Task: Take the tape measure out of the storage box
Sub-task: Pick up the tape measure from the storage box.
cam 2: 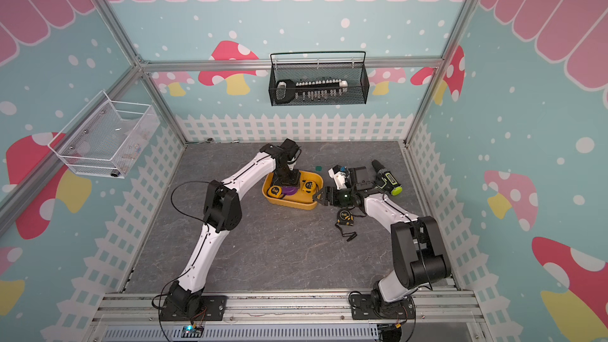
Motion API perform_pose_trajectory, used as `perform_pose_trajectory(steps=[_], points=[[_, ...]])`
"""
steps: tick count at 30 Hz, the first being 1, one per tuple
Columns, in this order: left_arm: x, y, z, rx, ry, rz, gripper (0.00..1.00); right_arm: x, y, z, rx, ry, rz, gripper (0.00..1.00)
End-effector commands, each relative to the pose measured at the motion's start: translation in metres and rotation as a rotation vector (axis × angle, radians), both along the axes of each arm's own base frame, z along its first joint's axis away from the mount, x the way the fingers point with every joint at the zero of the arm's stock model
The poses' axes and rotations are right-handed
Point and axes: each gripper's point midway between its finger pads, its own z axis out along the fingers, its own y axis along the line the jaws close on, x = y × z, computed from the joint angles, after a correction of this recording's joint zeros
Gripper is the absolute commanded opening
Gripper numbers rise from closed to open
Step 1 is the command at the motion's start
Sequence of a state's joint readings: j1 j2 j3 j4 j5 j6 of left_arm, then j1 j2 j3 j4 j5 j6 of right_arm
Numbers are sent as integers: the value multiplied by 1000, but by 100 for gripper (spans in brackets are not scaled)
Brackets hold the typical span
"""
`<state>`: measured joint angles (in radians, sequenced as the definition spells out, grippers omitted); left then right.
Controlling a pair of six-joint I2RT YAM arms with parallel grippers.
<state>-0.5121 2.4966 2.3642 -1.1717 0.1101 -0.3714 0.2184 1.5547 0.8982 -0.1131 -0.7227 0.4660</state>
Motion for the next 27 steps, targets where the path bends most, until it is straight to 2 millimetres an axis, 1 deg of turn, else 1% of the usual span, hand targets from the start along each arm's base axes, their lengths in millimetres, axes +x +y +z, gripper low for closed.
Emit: perform_pose_trajectory(steps=[1, 6, 9, 15, 17, 22, 24, 27], points=[[8, -18, 66, -177, -76, 81, 40, 4, 12, 3, 43, -26, 26, 79], [6, -25, 79, -303, -38, 153, 40, 17, 29, 9, 92, -79, 36, 79], [2, -32, 85, -370, -19, 178, 41, 29, 39, 11, 129, -119, 21, 80], [-5, -40, 95, -455, 18, 208, 42, 50, 61, 19, 221, -187, 4, 82], [-7, -43, 97, -481, 32, 218, 42, 54, 67, 19, 225, -196, 2, 82], [-12, -49, 104, -533, 53, 233, 44, 65, 76, 17, 223, -231, -25, 82], [-13, -50, 106, -543, 56, 241, 45, 70, 78, 19, 236, -260, -38, 82], [-15, -53, 110, -565, 66, 244, 45, 77, 77, 14, 217, -256, -79, 77]])
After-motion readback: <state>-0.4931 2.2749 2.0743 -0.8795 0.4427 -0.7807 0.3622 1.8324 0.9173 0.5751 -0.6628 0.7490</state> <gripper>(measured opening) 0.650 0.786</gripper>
